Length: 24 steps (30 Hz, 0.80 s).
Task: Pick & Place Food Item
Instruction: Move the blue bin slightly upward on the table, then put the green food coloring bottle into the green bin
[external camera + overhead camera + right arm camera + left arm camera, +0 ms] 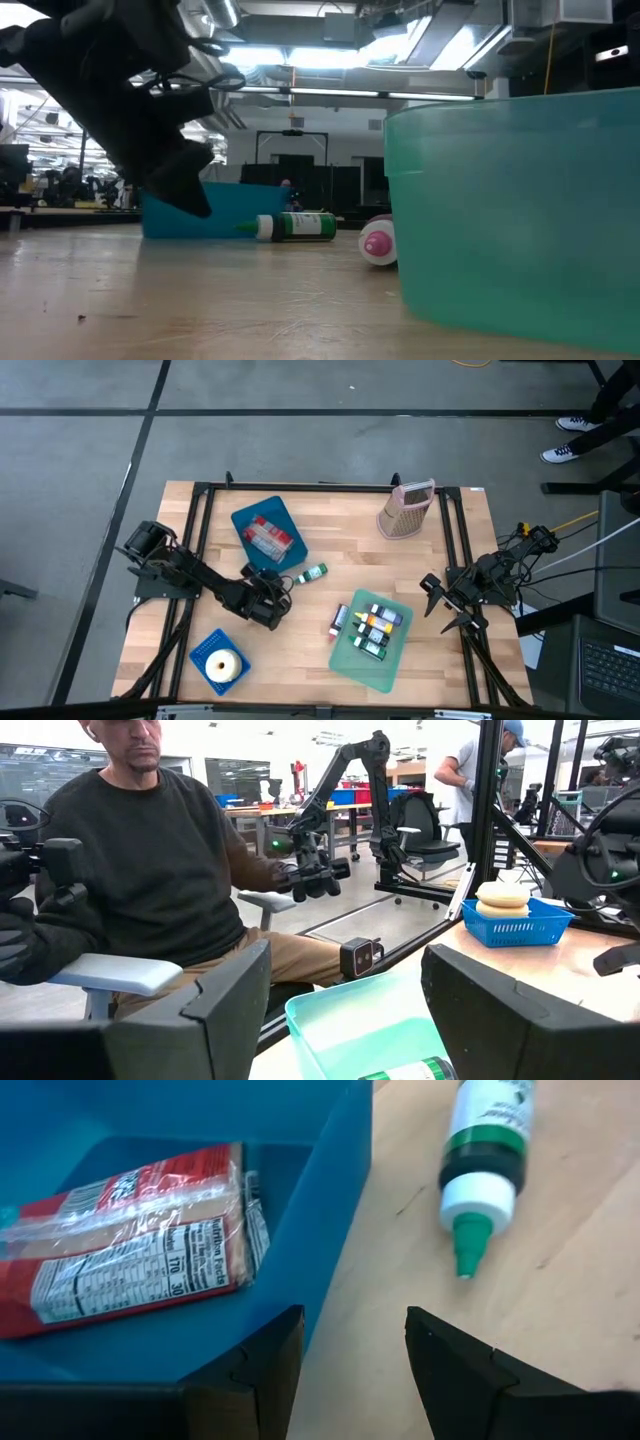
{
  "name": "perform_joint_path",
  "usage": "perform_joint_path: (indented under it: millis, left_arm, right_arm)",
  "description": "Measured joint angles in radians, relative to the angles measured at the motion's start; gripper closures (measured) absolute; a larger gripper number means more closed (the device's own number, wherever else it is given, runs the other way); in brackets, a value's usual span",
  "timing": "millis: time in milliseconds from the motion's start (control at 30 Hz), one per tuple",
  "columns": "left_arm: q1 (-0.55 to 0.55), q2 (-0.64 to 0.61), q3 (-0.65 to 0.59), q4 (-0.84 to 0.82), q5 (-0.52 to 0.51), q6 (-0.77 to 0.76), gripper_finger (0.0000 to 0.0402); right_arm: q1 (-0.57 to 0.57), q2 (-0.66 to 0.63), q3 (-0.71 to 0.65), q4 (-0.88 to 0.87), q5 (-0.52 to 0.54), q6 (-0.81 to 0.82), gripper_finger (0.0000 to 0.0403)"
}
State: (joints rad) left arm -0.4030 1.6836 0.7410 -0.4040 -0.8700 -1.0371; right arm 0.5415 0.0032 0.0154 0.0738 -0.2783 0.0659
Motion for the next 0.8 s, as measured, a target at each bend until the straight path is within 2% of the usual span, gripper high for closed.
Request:
perform_joint_path:
  millis: [300,400,467,600,667,800]
  left_arm:
    - [0.000,-0.047,0.000,-0.107,-0.043,-0.056,0.0229]
    - [-0.007,-0.093,0.000,-0.043,-0.056,-0.010,0.0229]
    - [-0.015,-0.114,0.001,0.089,-0.018,0.103,0.0229]
    - [-0.012,-0.120,0.031,0.308,0.134,0.315,0.0229]
    - [0.005,-0.105,0.058,0.349,0.185,0.363,0.0229]
    - [0.049,-0.050,0.127,0.319,0.230,0.461,0.0227]
  right_arm:
    - [0.000,0.000,0.000,0.000,0.000,-0.002,0.0149]
    - [0.000,0.000,0.000,0.000,0.000,-0.002,0.0149]
    - [0.000,0.000,0.000,0.000,-0.001,-0.002,0.0149]
    - [0.000,0.000,0.000,0.000,-0.001,-0.015,0.0149]
    - [0.000,0.000,0.000,0.000,-0.002,-0.019,0.0149]
    - [0.000,0.000,0.000,0.000,-0.002,-0.021,0.0149]
